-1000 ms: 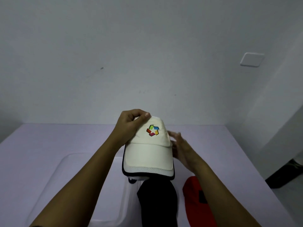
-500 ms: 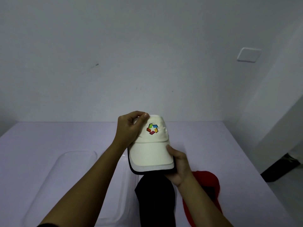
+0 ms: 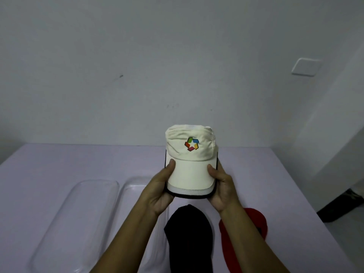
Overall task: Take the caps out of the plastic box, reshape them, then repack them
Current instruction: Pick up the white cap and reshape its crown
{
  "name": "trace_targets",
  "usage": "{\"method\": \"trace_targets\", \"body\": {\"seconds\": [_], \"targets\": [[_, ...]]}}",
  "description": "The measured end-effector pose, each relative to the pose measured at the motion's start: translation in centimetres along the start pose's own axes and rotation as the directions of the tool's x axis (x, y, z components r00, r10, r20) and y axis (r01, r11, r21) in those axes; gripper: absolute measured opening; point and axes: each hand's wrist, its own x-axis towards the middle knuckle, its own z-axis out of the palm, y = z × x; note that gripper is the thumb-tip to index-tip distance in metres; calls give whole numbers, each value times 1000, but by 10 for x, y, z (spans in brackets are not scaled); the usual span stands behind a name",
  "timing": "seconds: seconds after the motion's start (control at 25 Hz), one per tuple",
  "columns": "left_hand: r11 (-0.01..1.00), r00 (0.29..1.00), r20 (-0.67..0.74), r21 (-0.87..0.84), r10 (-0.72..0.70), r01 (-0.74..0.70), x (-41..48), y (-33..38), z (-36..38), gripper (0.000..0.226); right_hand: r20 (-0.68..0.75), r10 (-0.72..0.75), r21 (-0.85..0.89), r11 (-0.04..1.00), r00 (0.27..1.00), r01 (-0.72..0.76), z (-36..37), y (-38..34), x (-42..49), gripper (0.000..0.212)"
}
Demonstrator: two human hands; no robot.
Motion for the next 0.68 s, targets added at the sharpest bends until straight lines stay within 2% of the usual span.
{"method": "trace_targets", "body": {"seconds": [0.08, 0.16, 0.28, 0.4, 0.52, 0.6, 0.68], "targets": [[993, 994, 74, -90, 80, -74, 5, 2, -3, 66, 9, 83, -33, 996, 997, -82, 8, 0, -3, 87], [991, 991, 80, -92, 106, -98, 11, 4, -9, 74, 7, 142, 39, 989, 990, -142, 13, 6, -9, 88], [993, 996, 5, 77, 85, -85, 15, 1, -17, 73, -49, 125, 156, 981, 991, -116, 11, 18, -14, 89], [962, 983, -120, 249, 143, -109, 18, -6, -27, 68, -126, 134, 186, 976, 983, -109, 10, 26, -17, 64], [936, 987, -94, 339, 132, -93, 13, -12, -26, 65, -169, 144, 195, 975, 975, -110, 5, 30, -17, 52], [844, 970, -137, 526, 200, -100, 11, -8, -20, 67, -177, 139, 195, 975, 974, -103, 2, 29, -16, 63], [714, 904, -181, 680, 387, -170, 13, 9, -17, 60, -144, 156, 159, 978, 977, -133, 0, 26, -16, 84]]}}
